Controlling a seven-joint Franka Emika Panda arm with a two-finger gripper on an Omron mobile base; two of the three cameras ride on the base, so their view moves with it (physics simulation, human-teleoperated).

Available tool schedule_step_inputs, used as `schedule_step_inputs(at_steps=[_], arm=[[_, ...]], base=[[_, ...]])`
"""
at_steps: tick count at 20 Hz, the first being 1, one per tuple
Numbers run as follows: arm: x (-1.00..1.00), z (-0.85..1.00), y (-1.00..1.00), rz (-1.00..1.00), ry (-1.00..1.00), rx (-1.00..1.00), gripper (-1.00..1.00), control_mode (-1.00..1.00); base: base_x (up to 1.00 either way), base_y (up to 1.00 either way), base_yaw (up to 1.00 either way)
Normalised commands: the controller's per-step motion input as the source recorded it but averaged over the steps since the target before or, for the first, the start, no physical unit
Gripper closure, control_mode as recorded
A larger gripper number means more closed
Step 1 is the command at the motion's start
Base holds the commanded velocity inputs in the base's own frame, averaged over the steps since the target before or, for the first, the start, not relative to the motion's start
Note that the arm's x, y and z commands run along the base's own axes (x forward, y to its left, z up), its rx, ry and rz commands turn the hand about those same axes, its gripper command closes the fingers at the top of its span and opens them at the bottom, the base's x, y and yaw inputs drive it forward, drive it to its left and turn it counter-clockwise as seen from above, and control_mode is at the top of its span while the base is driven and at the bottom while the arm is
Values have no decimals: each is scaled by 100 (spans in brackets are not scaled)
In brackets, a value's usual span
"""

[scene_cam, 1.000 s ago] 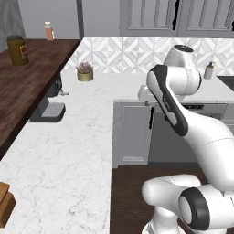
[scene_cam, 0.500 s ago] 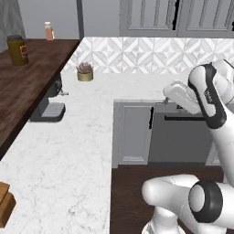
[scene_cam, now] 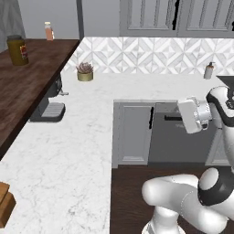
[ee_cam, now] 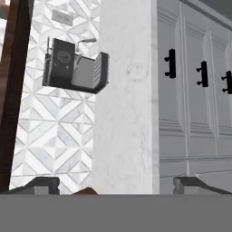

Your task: Take a straw from the drawer in front and place it inside the glass cup on the dining counter.

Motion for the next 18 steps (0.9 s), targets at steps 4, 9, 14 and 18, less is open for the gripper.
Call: schedule_step_inputs(at_steps=[4, 9, 14, 18], arm=[[49, -65, 6, 0, -3, 22, -100, -100], [47, -56, 20, 3, -10, 10, -100, -100], [41, -49, 29, 3, -10, 8, -100, -100], [35, -49, 37, 4, -10, 5, -100, -100]], base=[[0, 0, 0], [0, 0, 0], [0, 0, 0], [0, 0, 0]])
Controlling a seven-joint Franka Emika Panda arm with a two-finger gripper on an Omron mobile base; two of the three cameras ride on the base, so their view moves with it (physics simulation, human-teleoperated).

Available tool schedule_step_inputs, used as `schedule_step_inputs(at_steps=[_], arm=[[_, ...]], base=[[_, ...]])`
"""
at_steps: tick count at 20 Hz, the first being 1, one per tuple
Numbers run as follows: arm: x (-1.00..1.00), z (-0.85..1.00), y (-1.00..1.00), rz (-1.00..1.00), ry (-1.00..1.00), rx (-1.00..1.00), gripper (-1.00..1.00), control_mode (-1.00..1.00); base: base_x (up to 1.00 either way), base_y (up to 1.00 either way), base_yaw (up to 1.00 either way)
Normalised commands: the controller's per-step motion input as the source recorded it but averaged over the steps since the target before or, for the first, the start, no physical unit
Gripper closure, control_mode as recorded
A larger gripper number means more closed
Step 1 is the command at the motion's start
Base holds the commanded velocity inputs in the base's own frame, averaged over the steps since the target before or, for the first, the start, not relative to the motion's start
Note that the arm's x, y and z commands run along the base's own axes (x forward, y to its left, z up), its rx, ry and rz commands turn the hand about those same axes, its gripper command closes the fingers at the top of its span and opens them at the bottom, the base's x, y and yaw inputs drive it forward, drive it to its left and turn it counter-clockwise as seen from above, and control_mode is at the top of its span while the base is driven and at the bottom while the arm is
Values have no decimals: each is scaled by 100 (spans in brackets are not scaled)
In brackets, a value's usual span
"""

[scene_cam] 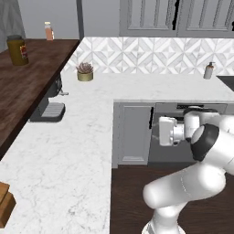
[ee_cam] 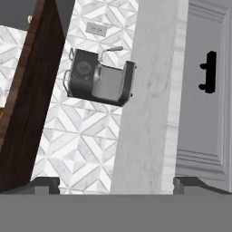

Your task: Take a straw from the drawer in front and place it inside the glass cup on the dining counter.

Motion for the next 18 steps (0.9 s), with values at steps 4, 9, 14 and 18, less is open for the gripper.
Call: schedule_step_inputs(at_steps=[4, 9, 14, 18], arm=[[29, -51, 38, 4, -9, 3, -100, -100], [25, -45, 35, 4, -1, 2, -100, -100], [31, -39, 23, 6, 0, 5, -100, -100], [45, -38, 21, 7, 0, 7, -100, -100]], base=[[0, 0, 0], [0, 0, 0], [0, 0, 0], [0, 0, 0]])
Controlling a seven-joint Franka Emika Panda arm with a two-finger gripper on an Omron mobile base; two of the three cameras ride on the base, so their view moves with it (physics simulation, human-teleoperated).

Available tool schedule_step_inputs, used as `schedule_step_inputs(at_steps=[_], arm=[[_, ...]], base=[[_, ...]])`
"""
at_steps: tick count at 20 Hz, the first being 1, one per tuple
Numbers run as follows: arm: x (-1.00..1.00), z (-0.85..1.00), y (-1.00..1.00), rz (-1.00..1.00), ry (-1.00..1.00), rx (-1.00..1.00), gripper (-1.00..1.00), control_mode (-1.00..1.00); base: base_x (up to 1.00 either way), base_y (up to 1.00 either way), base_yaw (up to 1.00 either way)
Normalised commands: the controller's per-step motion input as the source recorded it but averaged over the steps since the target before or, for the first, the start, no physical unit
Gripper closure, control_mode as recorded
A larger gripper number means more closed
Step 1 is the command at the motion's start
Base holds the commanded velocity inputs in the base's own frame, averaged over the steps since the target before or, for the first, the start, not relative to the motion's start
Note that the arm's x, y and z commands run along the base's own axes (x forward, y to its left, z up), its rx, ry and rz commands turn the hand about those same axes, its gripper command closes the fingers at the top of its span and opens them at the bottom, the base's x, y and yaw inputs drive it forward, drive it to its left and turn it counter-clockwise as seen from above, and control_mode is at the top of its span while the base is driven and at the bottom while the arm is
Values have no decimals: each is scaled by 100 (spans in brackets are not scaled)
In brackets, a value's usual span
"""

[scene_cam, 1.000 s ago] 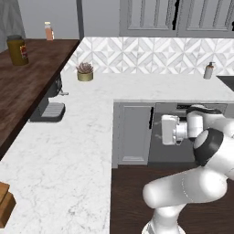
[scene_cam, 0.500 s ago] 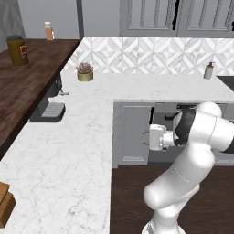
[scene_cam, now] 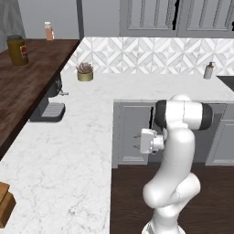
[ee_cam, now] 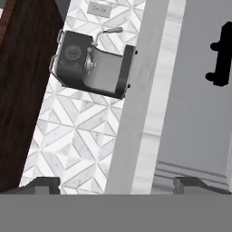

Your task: Take a straw from the drawer in front and place it inside the glass cup on the dining counter.

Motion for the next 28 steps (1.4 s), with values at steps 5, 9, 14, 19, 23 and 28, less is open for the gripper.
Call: schedule_step_inputs(at_steps=[5, 9, 14, 19, 23, 28], arm=[[53, -39, 15, 6, 0, 7, -100, -100], [55, -44, 19, 6, 0, 7, -100, -100], [52, -38, 22, 6, 0, 6, -100, -100], [53, -37, 22, 5, 0, 5, -100, -100], [31, -19, 29, 3, 0, 4, -100, -100], [25, -13, 24, 1, 0, 3, -100, -100]], base=[[0, 0, 0], [0, 0, 0], [0, 0, 0], [0, 0, 0], [0, 0, 0], [0, 0, 0]])
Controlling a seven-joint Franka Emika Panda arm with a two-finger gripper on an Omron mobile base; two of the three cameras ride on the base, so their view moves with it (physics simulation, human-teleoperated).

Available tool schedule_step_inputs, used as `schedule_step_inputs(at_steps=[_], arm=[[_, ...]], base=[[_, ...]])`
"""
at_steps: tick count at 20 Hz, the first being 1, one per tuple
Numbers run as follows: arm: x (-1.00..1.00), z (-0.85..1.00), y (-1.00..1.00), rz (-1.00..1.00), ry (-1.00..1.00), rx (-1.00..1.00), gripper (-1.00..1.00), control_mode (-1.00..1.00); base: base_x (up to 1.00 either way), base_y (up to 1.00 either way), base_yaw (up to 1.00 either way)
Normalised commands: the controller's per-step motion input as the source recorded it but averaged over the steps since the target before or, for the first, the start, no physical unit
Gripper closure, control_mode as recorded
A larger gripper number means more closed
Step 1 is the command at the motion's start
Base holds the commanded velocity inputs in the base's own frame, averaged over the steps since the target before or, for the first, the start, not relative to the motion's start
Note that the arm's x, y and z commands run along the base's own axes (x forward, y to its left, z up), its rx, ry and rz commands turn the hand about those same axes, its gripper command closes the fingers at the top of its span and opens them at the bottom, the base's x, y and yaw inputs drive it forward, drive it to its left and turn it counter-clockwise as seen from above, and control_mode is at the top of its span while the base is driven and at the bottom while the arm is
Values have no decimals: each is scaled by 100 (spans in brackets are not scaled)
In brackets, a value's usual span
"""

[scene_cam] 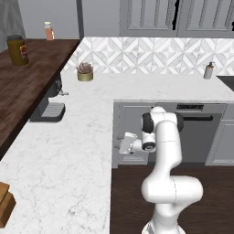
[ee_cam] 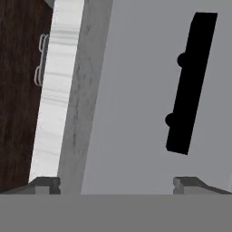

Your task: Take a straw from the drawer in front and place it inside the glass cup on the dining counter.

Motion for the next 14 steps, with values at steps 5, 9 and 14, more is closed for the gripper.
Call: schedule_step_inputs(at_steps=[5, 9, 14], arm=[[24, -7, 20, 0, 0, 1, -100, -100], [26, -7, 18, 0, 0, 0, -100, -100], [31, -20, 12, 0, 0, 0, -100, -100]], base=[[0, 0, 0], [0, 0, 0], [0, 0, 0]])
